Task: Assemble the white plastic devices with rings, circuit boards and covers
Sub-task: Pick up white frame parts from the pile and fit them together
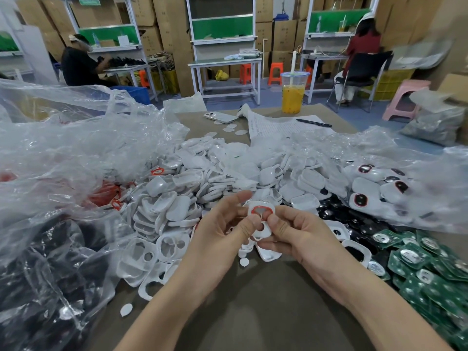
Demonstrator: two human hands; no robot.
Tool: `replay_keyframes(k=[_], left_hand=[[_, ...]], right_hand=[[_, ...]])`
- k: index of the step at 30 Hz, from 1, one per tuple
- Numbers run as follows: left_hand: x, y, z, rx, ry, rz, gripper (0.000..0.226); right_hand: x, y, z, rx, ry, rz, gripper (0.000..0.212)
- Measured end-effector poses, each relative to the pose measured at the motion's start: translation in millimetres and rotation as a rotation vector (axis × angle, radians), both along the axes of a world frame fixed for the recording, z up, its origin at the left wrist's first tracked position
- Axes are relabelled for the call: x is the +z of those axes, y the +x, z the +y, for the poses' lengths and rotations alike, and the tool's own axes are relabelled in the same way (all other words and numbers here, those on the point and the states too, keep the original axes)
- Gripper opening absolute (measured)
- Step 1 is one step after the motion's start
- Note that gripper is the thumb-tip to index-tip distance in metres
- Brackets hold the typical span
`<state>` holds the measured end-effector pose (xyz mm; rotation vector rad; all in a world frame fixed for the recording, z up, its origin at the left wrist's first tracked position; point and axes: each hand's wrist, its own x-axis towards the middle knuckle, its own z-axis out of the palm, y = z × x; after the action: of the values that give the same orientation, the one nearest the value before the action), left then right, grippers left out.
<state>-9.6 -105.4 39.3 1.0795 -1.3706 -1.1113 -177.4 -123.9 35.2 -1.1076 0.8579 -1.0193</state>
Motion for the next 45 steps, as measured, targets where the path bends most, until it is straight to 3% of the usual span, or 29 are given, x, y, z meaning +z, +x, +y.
replay_keyframes(k=[6,18,24,45], left_hand=[[1.7,1.9,1.3,-0.077,0.062,0.095,0.022],[0.4,0.2,0.9,-0.001,0.043,0.076,0.024],[-2.0,-2.3,0.4,0.043,0.058,0.029,0.01],[-7.1,-12.2,4.4,0.196,-0.119,-0.175,0.006]], right_hand=[[0.0,0.6,0.6,0.005,-0.044,0.054,0.031],[-0.9,4.2,4.1,-0.02,-0.203,0.135,0.014],[-4.5,4.7,2.7,-0.032,-0.261,0.177,0.018],[-2.5,6.9,5.9,-0.19,-0.352,0.211,0.011]])
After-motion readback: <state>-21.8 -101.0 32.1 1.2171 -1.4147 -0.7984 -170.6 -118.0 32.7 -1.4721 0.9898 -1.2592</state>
